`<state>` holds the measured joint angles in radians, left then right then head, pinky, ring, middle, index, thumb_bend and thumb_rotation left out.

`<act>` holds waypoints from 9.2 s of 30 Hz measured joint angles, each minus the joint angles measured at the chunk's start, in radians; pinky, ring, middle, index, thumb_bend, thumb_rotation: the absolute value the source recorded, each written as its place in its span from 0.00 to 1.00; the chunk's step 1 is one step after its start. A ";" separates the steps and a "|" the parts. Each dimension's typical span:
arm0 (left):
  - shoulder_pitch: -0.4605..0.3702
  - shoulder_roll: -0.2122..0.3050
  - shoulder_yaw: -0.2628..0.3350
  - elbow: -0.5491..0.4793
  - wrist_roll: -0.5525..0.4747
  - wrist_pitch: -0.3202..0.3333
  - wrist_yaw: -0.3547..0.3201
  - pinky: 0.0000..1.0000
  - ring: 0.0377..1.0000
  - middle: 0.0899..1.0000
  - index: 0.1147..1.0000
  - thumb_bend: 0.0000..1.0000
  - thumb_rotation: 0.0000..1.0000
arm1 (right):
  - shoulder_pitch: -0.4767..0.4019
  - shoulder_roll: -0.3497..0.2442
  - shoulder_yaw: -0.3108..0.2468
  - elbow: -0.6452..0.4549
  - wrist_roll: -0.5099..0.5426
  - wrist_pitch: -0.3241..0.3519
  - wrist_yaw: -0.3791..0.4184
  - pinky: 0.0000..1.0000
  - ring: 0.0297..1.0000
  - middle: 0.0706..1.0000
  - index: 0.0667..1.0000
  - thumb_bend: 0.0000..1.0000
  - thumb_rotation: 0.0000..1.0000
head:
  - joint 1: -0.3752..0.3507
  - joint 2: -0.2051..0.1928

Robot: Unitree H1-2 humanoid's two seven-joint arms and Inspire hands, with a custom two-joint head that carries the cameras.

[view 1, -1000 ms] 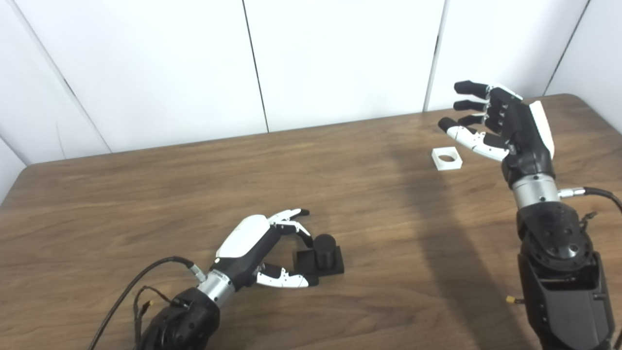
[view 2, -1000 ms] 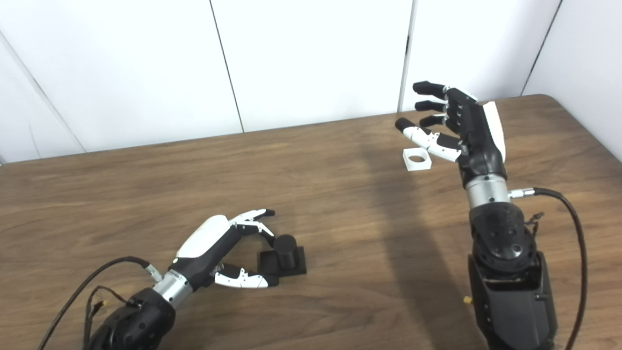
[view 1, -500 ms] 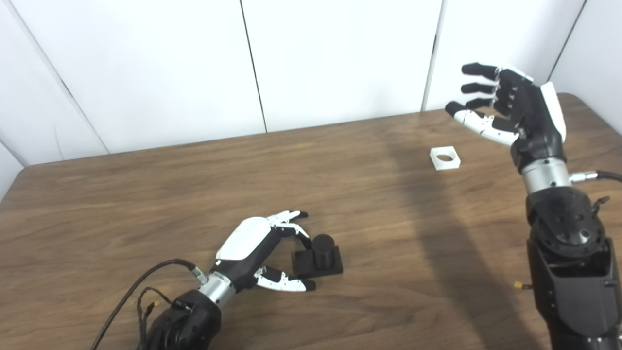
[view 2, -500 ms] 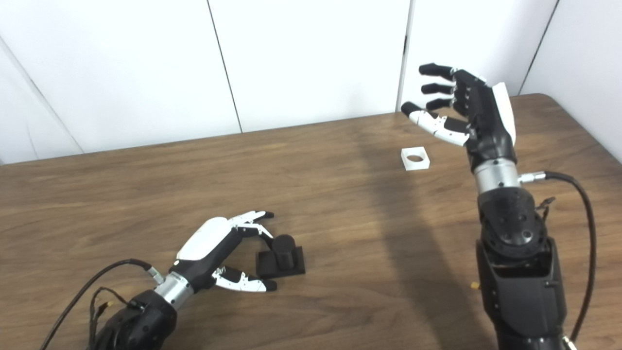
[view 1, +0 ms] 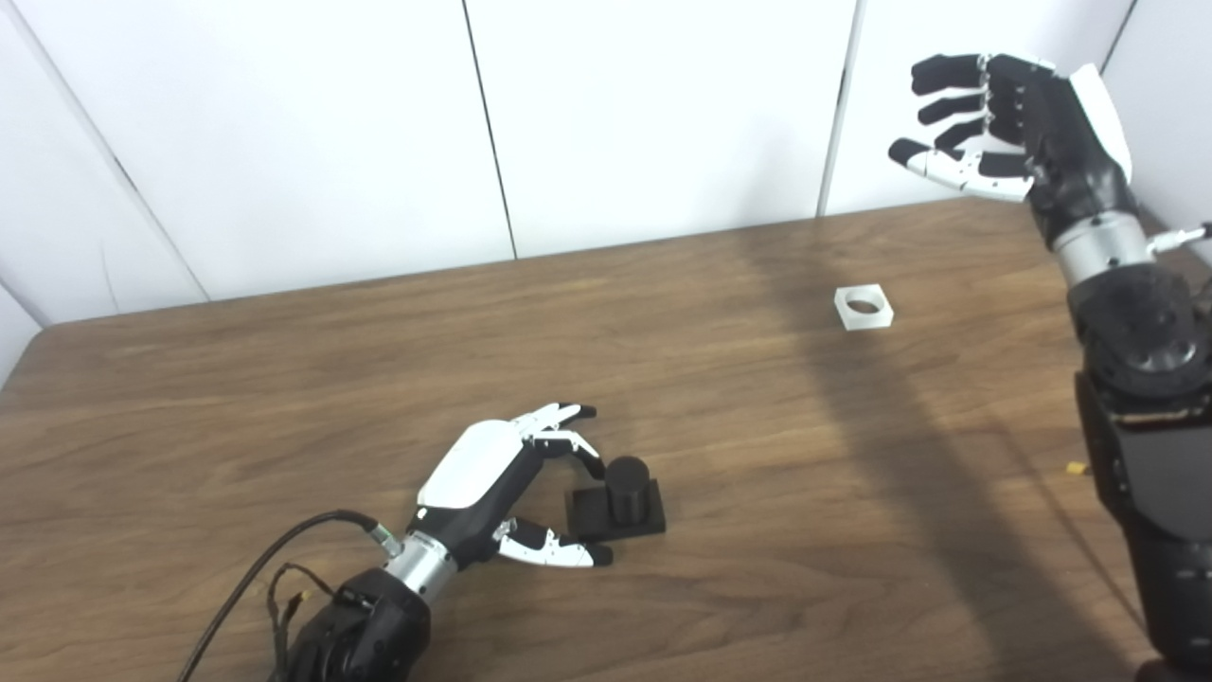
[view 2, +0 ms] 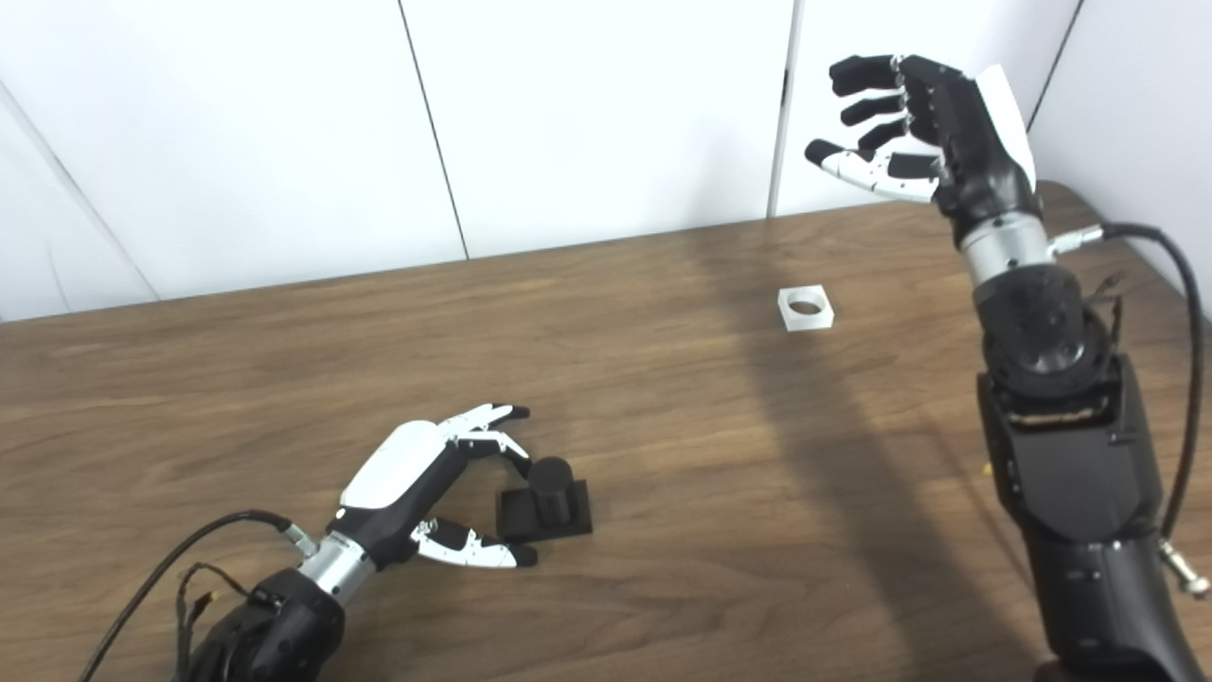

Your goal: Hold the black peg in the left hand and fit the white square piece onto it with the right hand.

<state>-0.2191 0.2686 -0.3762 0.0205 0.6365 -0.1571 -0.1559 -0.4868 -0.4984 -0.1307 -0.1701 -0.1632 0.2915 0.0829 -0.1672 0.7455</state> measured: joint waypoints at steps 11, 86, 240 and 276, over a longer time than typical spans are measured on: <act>0.003 0.000 0.004 0.000 0.000 0.000 -0.001 0.90 0.93 0.91 0.53 0.84 0.25 | -0.111 -0.192 0.211 0.189 -0.186 0.037 0.210 0.55 0.70 0.78 0.66 0.68 0.00 | -0.006 0.000; 0.023 0.000 0.015 -0.018 -0.001 -0.007 -0.010 0.89 0.93 0.91 0.51 0.81 0.23 | -0.230 -0.199 0.476 0.557 -0.511 -0.022 0.474 1.00 1.00 1.00 0.87 0.98 0.37 | 0.015 0.008; 0.016 -0.013 0.017 -0.035 0.003 0.023 -0.003 0.90 0.93 0.90 0.42 0.52 0.07 | -0.071 -0.012 0.344 -0.414 -0.306 -0.094 0.532 0.76 0.89 0.80 0.44 0.52 0.14 | 0.066 0.037; 0.006 -0.025 0.013 -0.037 0.010 0.062 -0.014 0.92 0.93 0.90 0.42 0.52 0.07 | 0.028 0.042 0.466 -0.376 -0.352 -0.112 0.608 0.93 0.90 0.80 0.44 0.52 0.14 | 0.086 0.057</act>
<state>-0.2127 0.2436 -0.3629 -0.0167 0.6467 -0.0952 -0.1695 -0.4585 -0.4562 0.3356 -0.5464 -0.5147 0.1799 0.6906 -0.0813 0.8023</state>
